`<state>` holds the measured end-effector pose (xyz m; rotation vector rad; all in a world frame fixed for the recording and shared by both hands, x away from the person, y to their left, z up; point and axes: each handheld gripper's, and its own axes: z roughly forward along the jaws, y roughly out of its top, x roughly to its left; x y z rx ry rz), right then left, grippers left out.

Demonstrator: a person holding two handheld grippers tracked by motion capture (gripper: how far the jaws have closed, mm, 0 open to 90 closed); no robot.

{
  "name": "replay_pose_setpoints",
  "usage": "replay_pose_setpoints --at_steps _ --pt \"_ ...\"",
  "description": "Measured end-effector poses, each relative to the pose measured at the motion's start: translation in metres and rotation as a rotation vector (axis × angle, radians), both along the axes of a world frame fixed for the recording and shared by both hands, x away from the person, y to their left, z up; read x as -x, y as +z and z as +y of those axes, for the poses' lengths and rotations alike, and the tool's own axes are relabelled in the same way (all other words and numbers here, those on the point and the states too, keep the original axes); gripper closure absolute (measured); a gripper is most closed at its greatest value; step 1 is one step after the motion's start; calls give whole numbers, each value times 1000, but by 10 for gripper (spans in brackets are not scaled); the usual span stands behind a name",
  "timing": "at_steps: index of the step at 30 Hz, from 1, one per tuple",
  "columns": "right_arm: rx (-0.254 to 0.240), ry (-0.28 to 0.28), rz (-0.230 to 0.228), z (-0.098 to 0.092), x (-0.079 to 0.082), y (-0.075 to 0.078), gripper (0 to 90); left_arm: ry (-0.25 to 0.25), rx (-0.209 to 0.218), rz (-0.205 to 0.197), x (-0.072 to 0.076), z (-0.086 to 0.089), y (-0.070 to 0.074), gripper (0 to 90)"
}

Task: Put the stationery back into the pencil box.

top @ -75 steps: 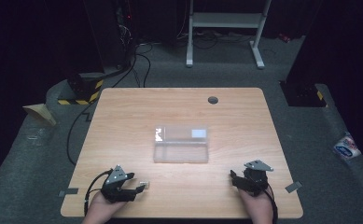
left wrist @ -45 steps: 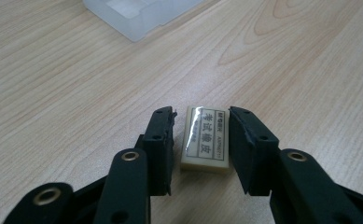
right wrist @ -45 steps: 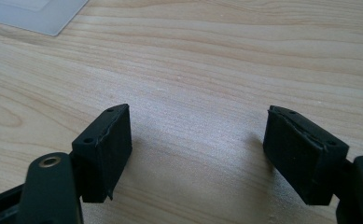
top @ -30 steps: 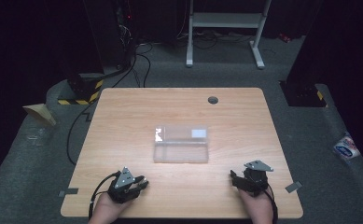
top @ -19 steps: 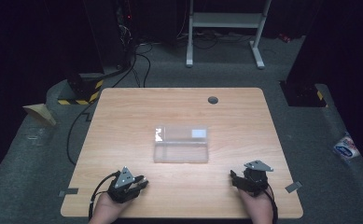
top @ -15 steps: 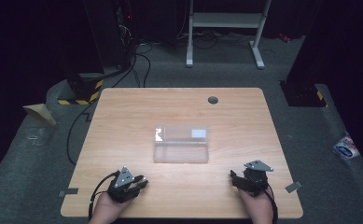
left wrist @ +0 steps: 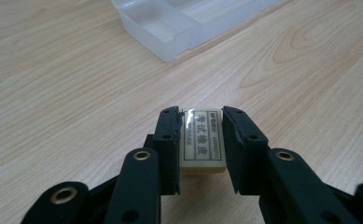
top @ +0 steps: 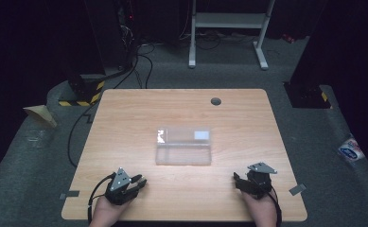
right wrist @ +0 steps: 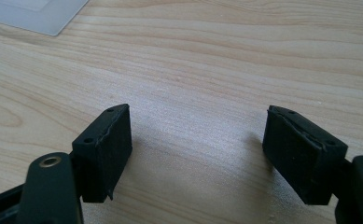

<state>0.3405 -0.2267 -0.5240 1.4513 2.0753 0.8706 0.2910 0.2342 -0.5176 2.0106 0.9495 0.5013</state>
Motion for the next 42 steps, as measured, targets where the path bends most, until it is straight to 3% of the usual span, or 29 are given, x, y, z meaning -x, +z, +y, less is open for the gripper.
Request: replay_pose_setpoints --at_steps 10,17,26,30,36,40,42 --pt "-1 2 0 0 0 0 236 -25 14 -45 6 -9 12 676" --pt "-1 2 0 0 0 0 236 18 32 -58 7 -8 15 676" --pt "3 2 0 0 0 0 239 32 59 -79 6 -9 24 676" --pt "-1 4 1 0 0 0 243 23 6 -107 5 -17 27 675" --pt "-1 7 1 0 0 0 244 35 6 -96 -3 -25 34 676" --pt "-2 9 1 0 0 0 246 37 39 -85 -7 -28 41 676" --pt "-1 9 0 0 0 0 246 47 17 -86 -9 -30 45 676"
